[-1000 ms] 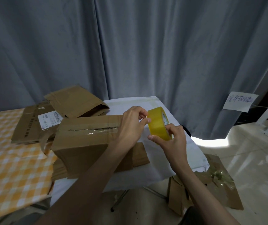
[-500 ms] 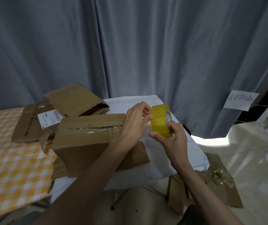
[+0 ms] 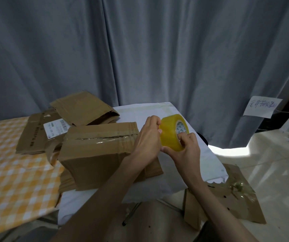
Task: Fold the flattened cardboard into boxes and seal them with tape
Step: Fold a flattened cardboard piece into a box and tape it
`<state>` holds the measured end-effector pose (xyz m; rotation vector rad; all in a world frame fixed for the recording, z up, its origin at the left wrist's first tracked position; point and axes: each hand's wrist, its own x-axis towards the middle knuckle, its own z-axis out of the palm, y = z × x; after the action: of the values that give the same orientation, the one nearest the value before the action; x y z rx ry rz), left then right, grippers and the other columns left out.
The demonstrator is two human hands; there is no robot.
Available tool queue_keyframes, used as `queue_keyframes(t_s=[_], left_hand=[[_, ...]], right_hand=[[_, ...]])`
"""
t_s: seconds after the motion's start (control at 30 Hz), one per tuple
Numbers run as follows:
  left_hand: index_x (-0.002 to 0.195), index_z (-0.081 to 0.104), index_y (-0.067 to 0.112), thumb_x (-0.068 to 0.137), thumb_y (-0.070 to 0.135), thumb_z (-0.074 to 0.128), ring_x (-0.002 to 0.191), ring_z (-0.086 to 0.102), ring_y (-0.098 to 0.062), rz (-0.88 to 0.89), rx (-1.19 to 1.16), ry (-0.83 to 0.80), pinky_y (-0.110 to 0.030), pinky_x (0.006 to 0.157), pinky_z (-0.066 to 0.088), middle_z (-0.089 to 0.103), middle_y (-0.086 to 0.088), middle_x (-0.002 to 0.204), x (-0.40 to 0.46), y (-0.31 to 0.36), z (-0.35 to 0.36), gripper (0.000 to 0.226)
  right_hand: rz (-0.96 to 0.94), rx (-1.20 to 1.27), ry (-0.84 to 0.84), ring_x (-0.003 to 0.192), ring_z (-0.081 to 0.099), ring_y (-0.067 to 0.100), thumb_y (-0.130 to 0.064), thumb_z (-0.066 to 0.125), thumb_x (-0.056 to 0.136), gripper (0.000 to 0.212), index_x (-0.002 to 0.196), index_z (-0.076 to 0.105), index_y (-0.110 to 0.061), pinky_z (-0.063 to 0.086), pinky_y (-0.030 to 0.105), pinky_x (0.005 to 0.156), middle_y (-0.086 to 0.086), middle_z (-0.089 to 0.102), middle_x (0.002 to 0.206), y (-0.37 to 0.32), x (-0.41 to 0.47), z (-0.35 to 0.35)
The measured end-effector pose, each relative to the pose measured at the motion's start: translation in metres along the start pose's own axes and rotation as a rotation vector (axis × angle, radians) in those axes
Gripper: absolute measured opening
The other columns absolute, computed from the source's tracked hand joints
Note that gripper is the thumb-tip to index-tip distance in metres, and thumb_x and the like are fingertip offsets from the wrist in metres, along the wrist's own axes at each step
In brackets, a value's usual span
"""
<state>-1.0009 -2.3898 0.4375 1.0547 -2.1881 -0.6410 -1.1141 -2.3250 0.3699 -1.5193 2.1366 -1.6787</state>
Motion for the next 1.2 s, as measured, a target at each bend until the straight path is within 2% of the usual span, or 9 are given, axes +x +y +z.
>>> queue_keyframes(t_s=[0.13,0.2,0.27,0.4,0.57,0.73,1.0,1.07,1.2], left_hand=[[0.108,0.038,0.026,0.104,0.012,0.037,0.088,0.057,-0.020,-0.010,-0.038,-0.020,-0.049,0.073,0.056,0.042,0.005,0.108,-0.001,0.003,-0.001,0.015],[0.106,0.038,0.028,0.104,0.013,0.036,0.086,0.058,-0.020,-0.007,-0.047,-0.016,-0.047,0.073,0.055,0.044,0.006,0.108,0.000,0.004,-0.002,0.015],[0.107,0.041,0.027,0.104,0.014,0.040,0.088,0.055,-0.016,0.011,-0.052,0.015,-0.039,0.071,0.052,0.046,0.007,0.107,0.002,0.001,-0.002,0.013],[0.119,0.057,0.022,0.098,0.020,0.057,0.099,0.053,-0.009,0.076,-0.054,0.119,-0.025,0.081,0.047,0.051,0.009,0.110,0.008,-0.010,-0.003,0.021],[0.104,0.077,0.014,0.087,0.025,0.074,0.092,0.060,-0.010,0.160,0.060,0.191,-0.023,0.080,0.047,0.069,0.002,0.101,0.012,-0.014,-0.015,0.020],[0.085,0.081,0.018,0.079,0.022,0.082,0.079,0.064,-0.009,0.157,0.061,0.130,-0.033,0.075,0.055,0.073,0.005,0.087,0.019,-0.017,-0.029,0.008],[0.082,0.080,0.016,0.080,0.015,0.081,0.067,0.064,-0.001,0.041,0.048,-0.019,-0.011,0.062,0.048,0.074,0.007,0.076,0.031,-0.010,-0.050,0.003],[0.081,0.080,0.014,0.080,0.012,0.080,0.066,0.064,-0.003,0.029,0.076,-0.050,-0.014,0.062,0.050,0.073,0.008,0.074,0.032,-0.008,-0.053,0.002],[0.074,0.078,0.012,0.078,0.006,0.075,0.066,0.065,-0.009,0.030,0.117,-0.067,-0.033,0.069,0.060,0.071,0.006,0.069,0.032,-0.005,-0.054,0.008]], right_hand=[[-0.011,0.005,0.016,0.075,0.040,0.006,-0.042,0.087,0.068,0.046,0.081,0.047,-0.022,0.033,0.013,0.057,-0.001,0.043,0.089,-0.004,0.001,-0.002],[-0.020,0.011,0.024,0.074,0.041,0.002,-0.041,0.087,0.069,0.047,0.080,0.046,-0.022,0.035,0.011,0.059,-0.001,0.043,0.088,-0.005,0.001,-0.004],[-0.035,0.009,0.024,0.077,0.043,0.003,-0.042,0.088,0.068,0.046,0.082,0.048,-0.023,0.037,0.008,0.062,-0.002,0.045,0.091,-0.006,0.003,-0.008],[-0.021,-0.021,0.019,0.080,0.043,0.005,-0.043,0.089,0.064,0.049,0.085,0.050,-0.024,0.036,0.007,0.062,-0.004,0.045,0.095,-0.006,0.006,-0.013],[-0.014,-0.025,-0.009,0.087,0.048,0.007,-0.048,0.088,0.064,0.050,0.094,0.053,-0.026,0.036,0.009,0.066,-0.004,0.047,0.101,-0.001,0.000,-0.011],[-0.019,-0.027,-0.033,0.094,0.052,0.012,-0.049,0.088,0.063,0.055,0.100,0.060,-0.020,0.039,0.011,0.068,-0.003,0.048,0.103,0.000,0.000,-0.010],[-0.077,-0.077,-0.039,0.100,0.050,0.013,-0.049,0.088,0.064,0.059,0.107,0.062,-0.017,0.037,0.009,0.071,-0.006,0.047,0.108,-0.001,0.000,-0.010],[-0.087,-0.082,-0.033,0.100,0.050,0.013,-0.050,0.087,0.064,0.060,0.107,0.062,-0.017,0.040,0.011,0.071,-0.007,0.047,0.108,0.000,-0.001,-0.009],[-0.115,-0.097,-0.016,0.098,0.050,0.013,-0.049,0.088,0.063,0.058,0.104,0.061,-0.018,0.050,0.027,0.069,-0.006,0.047,0.106,-0.003,-0.002,-0.010]])
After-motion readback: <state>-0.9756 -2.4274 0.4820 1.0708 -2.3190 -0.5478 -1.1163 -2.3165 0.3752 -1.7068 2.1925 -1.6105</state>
